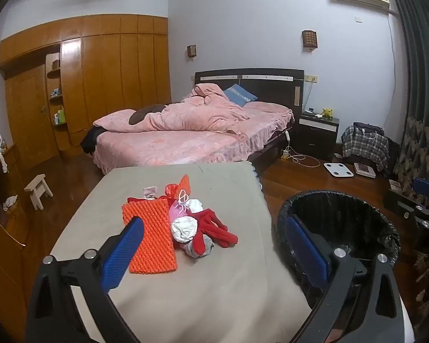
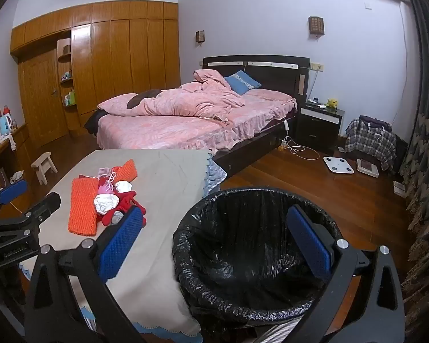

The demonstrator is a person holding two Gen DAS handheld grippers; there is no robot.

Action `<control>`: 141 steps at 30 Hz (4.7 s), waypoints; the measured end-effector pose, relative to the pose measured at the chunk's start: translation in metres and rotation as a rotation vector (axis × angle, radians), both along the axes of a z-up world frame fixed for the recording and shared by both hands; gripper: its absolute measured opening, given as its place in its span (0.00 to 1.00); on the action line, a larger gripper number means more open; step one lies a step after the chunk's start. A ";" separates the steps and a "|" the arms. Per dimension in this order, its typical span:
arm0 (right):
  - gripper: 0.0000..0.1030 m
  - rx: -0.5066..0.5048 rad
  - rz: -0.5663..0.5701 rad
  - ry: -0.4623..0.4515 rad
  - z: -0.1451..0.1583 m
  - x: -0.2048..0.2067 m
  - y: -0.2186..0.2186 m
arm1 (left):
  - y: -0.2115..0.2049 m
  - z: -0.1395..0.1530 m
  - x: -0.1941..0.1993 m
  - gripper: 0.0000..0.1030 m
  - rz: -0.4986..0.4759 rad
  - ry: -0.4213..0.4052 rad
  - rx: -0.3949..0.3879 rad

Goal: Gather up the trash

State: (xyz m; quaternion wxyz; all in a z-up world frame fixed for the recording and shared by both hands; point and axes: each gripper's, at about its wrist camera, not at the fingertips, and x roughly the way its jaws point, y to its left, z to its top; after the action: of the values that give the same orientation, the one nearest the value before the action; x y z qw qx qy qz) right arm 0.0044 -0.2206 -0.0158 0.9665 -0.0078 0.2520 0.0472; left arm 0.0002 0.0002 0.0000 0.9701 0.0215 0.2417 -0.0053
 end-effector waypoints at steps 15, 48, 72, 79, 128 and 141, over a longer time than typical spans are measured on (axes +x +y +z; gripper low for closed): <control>0.95 -0.002 0.000 0.002 0.001 0.001 0.001 | 0.001 0.000 0.001 0.94 0.008 -0.004 -0.002; 0.95 -0.002 0.000 0.007 -0.001 0.001 0.003 | 0.009 0.002 0.003 0.94 0.017 -0.001 -0.006; 0.95 0.001 0.000 0.013 -0.005 -0.001 0.005 | 0.008 -0.003 0.002 0.94 0.018 0.001 -0.006; 0.95 0.002 0.002 0.016 -0.010 0.002 0.007 | 0.008 -0.003 0.002 0.94 0.018 0.002 -0.006; 0.80 -0.012 0.184 0.122 -0.111 0.142 0.126 | 0.111 -0.140 0.122 0.83 0.198 0.245 -0.027; 0.80 -0.038 0.231 0.141 -0.123 0.147 0.146 | 0.120 -0.154 0.123 0.36 0.187 0.314 -0.068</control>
State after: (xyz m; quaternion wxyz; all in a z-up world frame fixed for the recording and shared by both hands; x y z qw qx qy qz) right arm 0.1516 -0.0748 -0.1384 0.9342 -0.0518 0.3175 0.1540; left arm 0.1234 0.1203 -0.1541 0.9168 -0.0351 0.3909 0.0732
